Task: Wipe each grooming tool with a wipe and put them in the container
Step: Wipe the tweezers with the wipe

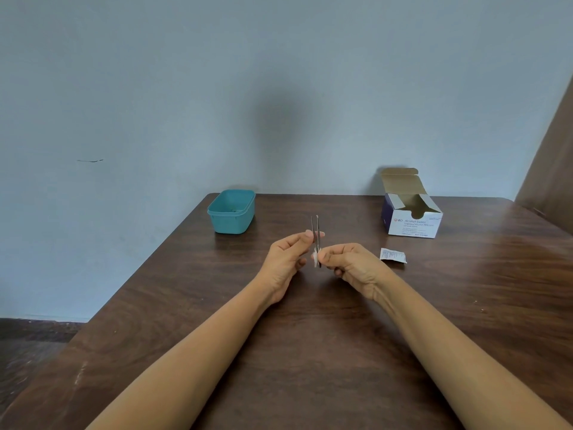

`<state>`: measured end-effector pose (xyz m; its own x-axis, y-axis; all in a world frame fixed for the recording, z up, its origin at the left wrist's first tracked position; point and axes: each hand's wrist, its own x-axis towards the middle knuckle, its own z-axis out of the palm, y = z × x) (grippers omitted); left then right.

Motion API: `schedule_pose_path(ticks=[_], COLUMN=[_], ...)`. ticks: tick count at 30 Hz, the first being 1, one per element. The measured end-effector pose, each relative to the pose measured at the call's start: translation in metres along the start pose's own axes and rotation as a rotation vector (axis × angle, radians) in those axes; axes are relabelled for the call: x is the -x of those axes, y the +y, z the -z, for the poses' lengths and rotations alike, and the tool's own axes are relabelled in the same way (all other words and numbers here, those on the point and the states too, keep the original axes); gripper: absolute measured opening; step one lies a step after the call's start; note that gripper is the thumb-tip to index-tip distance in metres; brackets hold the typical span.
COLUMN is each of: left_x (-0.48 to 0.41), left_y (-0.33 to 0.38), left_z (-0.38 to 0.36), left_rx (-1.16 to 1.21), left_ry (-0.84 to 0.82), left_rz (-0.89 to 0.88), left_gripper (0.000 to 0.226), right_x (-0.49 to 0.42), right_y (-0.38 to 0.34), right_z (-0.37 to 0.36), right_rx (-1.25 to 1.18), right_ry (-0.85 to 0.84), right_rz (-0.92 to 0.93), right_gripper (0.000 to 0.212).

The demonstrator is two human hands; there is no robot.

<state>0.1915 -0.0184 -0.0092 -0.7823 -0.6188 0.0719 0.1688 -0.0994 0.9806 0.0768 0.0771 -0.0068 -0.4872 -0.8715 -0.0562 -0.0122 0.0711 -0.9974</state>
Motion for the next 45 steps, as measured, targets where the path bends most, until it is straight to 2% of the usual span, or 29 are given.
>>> schedule_pose_path(ticks=[8, 18, 22, 26, 29, 37, 43, 45], left_x=[-0.005, -0.006, -0.005, -0.005, -0.005, 0.001, -0.001, -0.002], left_y=[-0.003, -0.005, -0.003, -0.005, -0.007, -0.007, -0.002, -0.001], left_z=[0.005, 0.004, 0.001, -0.002, -0.003, -0.014, -0.008, -0.007], left_rx=[0.014, 0.149, 0.187, 0.187, 0.195, 0.153, 0.158, 0.157], left_ry=[0.003, 0.047, 0.133, 0.244, 0.300, 0.264, 0.293, 0.295], left_rz=[-0.017, 0.014, 0.002, -0.026, -0.047, -0.048, 0.022, 0.034], left_gripper=[0.019, 0.031, 0.023, 0.003, 0.005, 0.004, 0.004, 0.005], right_x=[0.005, 0.009, 0.012, 0.010, 0.007, 0.012, 0.009, 0.008], right_y=[-0.005, -0.011, -0.012, 0.000, 0.010, 0.005, 0.007, 0.007], right_z=[0.002, 0.007, 0.003, -0.008, -0.014, -0.026, -0.023, -0.021], right_rx=[0.036, 0.164, 0.153, 0.207, 0.302, 0.338, 0.500, 0.461], right_ry=[-0.054, -0.124, -0.035, 0.146, 0.281, 0.484, 0.386, 0.331], right_rz=[-0.017, -0.108, -0.067, 0.083, 0.218, 0.461, 0.378, 0.303], right_gripper=[0.006, 0.003, 0.002, 0.014, 0.008, 0.013, 0.006, 0.007])
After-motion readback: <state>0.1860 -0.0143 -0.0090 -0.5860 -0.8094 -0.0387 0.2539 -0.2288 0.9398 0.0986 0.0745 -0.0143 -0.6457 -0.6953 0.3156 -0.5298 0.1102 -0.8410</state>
